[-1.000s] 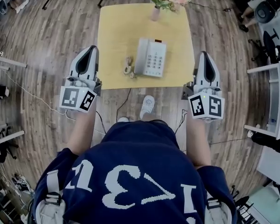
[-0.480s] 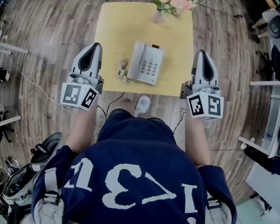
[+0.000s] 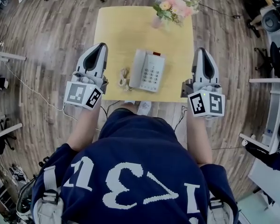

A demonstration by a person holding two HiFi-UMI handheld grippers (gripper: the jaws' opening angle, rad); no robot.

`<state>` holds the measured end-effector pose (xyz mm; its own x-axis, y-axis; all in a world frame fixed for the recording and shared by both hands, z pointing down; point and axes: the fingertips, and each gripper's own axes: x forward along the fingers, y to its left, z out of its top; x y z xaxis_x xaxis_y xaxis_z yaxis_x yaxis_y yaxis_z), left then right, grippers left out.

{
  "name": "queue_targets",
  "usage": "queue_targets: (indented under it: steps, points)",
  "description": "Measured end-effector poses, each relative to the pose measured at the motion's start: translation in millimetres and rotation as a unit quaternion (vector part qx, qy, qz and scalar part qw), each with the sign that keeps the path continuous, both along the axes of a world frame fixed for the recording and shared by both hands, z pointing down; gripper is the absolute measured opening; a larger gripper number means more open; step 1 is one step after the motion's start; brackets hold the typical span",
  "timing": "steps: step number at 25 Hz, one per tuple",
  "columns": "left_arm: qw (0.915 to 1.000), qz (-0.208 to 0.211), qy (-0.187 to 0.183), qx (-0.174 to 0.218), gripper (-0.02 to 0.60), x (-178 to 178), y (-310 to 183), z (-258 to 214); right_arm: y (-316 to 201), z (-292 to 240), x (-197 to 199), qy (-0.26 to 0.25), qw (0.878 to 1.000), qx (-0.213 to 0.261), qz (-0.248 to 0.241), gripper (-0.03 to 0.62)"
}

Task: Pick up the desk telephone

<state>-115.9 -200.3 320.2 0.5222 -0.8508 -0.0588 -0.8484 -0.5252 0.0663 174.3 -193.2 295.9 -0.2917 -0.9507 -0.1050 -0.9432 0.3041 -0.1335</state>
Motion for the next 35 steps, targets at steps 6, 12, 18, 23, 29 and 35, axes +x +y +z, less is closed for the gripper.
queue_targets:
  steps: [6,12,18,23,29,35]
  points:
    - [0.9985,0.054,-0.002,-0.001,0.017,11.5,-29.7,4.8,-23.8,-3.2,-13.3,0.001,1.0,0.004,0.02,0.029]
    - [0.9967,0.081,-0.008,-0.006,0.017,15.2,-48.1,8.1,-35.1,5.9,-18.7,-0.003,0.999,-0.007,0.031,0.029]
    - [0.9977,0.064,-0.001,-0.024,0.017,19.2,-52.2,17.7,-48.1,25.7,-12.9,-0.001,0.999,-0.036,0.015,0.029]
    - [0.9941,0.102,0.035,-0.012,0.017,19.8,-50.9,24.3,-56.5,56.8,-10.0,-0.002,0.997,-0.082,-0.006,0.029]
    - [0.9907,0.111,0.032,-0.072,0.029,25.0,-51.2,70.6,-50.9,130.6,-19.3,-0.041,0.978,-0.19,-0.075,0.074]
    - [0.9701,0.15,0.067,-0.179,0.163,48.0,-44.9,135.3,-26.7,242.1,-53.8,-0.095,0.922,-0.346,-0.146,0.209]
